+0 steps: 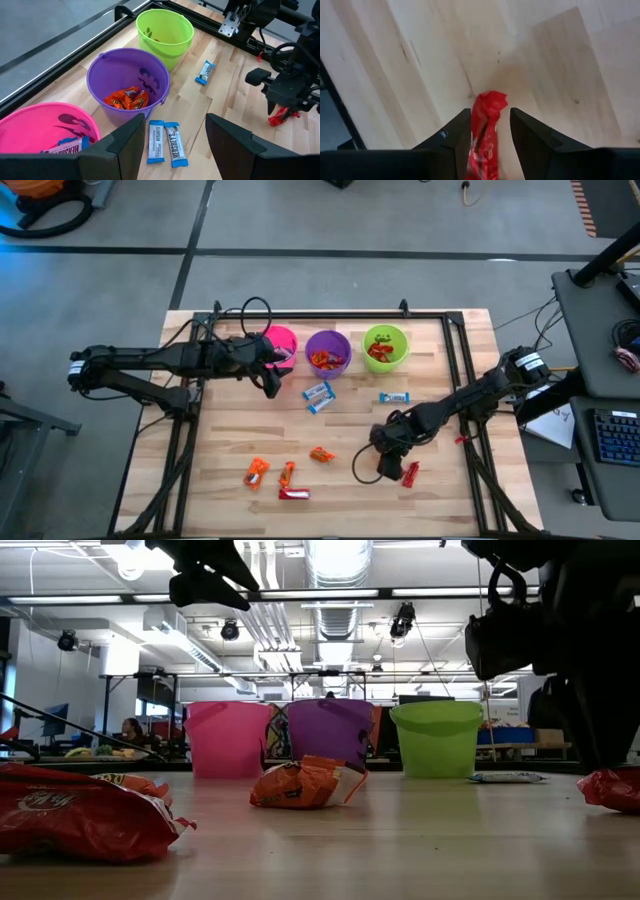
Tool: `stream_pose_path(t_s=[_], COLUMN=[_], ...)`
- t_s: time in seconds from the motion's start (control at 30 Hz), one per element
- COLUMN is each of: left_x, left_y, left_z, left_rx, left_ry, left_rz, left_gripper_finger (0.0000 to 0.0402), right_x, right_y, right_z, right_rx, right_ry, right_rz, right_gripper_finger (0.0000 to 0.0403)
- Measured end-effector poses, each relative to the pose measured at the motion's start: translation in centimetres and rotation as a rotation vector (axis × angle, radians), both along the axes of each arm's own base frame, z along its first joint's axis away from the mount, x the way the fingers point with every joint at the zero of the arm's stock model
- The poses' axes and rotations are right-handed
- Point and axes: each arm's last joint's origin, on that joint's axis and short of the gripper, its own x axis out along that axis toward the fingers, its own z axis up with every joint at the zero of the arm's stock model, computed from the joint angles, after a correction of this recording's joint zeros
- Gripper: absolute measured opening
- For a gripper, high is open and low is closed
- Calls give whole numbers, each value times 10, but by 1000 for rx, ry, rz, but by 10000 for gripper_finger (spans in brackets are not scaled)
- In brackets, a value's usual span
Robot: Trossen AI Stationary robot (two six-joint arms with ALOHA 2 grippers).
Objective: Organize candy in baskets
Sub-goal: Put the red chocolate into the green bucket
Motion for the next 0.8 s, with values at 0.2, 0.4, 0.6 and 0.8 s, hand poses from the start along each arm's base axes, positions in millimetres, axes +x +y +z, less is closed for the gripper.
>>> stream_pose_path(t_s=[0.2,0.4,0.6,0.8], left_x=[0,0,0,0], left_y=[0,0,0,0], left_z=[0,0,0,0], left_rx=[0,0,0,-1], left_ry=[0,0,1,0], left_rz=[0,0,0,1], left_gripper_finger=[191,191,191,191], right_x=[-1,2,7,10], right_y=[-1,4,9,10], right_z=[-3,-15,-25,-15], right_rx=[-9,-16,-11,-5], right_ry=[-10,0,9,-20], right_rz=[-5,11,29,29], right_gripper_finger=[110,105,83,21])
